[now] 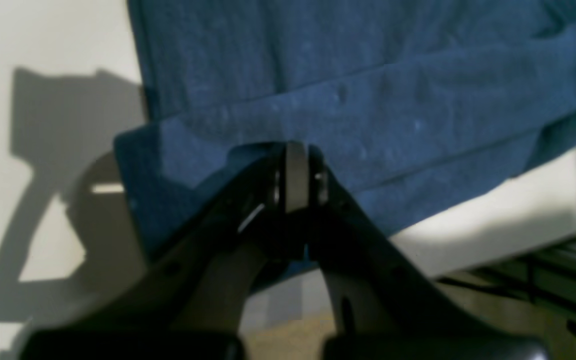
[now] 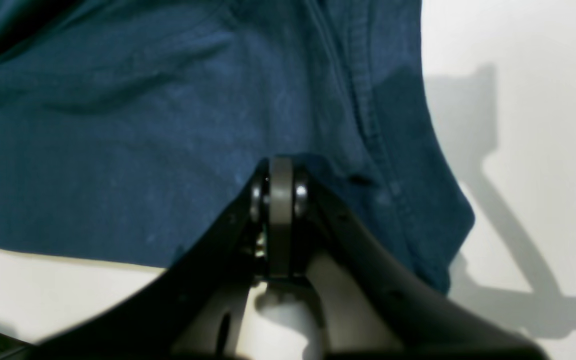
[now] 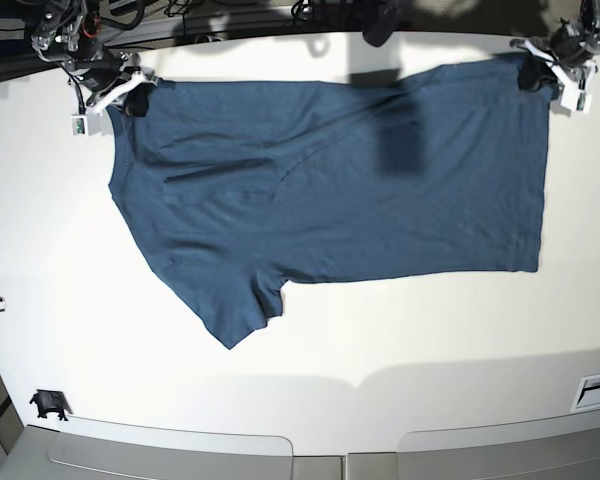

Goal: Fold the T-shirt properly
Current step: 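Pull both held corners toward the robot, stretching the shirt flat, then release the right gripper and move it down along the shirt's side edge, then move the left gripper along the shirt's side edge and grasp the hem corner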

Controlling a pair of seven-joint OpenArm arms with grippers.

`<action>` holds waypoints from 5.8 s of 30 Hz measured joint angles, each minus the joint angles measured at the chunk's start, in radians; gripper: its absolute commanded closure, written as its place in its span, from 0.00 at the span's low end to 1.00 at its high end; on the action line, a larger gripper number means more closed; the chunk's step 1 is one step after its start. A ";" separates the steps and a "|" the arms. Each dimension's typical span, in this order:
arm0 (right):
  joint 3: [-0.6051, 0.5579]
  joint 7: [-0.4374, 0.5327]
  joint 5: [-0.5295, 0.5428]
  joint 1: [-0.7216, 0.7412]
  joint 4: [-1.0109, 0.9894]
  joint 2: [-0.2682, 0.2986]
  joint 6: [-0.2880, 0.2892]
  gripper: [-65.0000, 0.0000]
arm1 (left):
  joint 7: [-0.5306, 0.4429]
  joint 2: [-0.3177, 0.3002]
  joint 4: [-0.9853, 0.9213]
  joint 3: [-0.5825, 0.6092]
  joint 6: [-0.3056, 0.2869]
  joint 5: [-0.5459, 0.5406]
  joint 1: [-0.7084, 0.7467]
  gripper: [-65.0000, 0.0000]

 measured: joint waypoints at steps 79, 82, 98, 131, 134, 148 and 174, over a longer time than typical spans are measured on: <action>0.124 0.012 0.003 -0.114 0.360 0.011 -0.014 1.00 | 0.098 0.004 0.196 0.010 0.015 0.160 0.056 1.00; 0.124 0.013 0.003 -0.114 0.360 0.011 -0.014 1.00 | 0.116 0.006 0.247 0.014 0.018 0.226 0.056 1.00; 0.124 0.024 0.003 -0.114 0.360 0.011 -0.014 1.00 | -0.008 -0.049 0.401 0.014 0.195 0.464 0.046 1.00; 0.129 0.272 -0.196 0.376 -0.027 0.072 -0.006 0.43 | -0.064 -0.048 0.401 0.014 0.198 0.343 -0.109 0.98; 0.131 0.270 -0.131 0.460 -0.215 0.125 0.022 0.43 | -0.063 -0.050 0.401 0.014 0.199 0.323 -0.109 0.94; -0.103 0.085 0.082 0.768 -0.781 0.236 0.162 0.43 | -0.064 -0.047 0.401 0.015 0.198 0.294 -0.108 0.94; -0.315 0.071 0.100 0.783 -0.781 0.161 0.169 0.97 | -0.064 0.006 0.401 0.015 0.198 0.294 -0.109 0.79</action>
